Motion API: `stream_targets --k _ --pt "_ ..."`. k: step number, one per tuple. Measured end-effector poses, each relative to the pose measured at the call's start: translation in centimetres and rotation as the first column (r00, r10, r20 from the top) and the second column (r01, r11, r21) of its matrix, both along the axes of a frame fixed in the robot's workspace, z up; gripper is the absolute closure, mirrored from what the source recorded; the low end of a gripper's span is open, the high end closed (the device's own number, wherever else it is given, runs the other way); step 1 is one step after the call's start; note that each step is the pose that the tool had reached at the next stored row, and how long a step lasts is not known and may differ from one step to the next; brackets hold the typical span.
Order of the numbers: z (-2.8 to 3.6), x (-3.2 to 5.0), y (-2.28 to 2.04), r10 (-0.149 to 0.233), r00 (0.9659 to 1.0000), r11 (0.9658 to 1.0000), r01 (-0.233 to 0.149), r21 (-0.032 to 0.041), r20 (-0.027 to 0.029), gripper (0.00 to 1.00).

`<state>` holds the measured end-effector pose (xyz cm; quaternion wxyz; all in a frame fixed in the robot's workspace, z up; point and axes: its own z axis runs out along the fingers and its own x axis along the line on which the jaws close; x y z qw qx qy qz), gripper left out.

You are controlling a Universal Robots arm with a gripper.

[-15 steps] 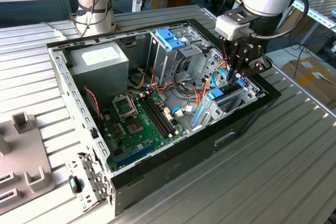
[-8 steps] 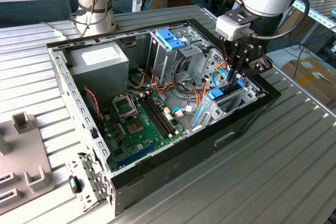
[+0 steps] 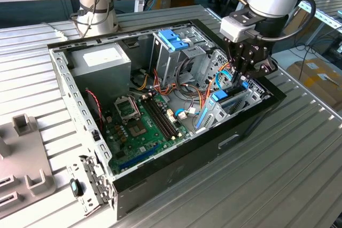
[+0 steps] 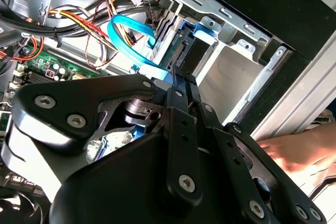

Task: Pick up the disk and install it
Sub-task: 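Insert the first disk wire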

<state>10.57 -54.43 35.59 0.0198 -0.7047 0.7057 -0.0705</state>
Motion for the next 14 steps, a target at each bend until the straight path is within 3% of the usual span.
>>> stream_targets --k 14 --pt "-0.01 -0.29 0.03 0.0 1.0 1.0 0.0 0.0015 0.0 0.84"
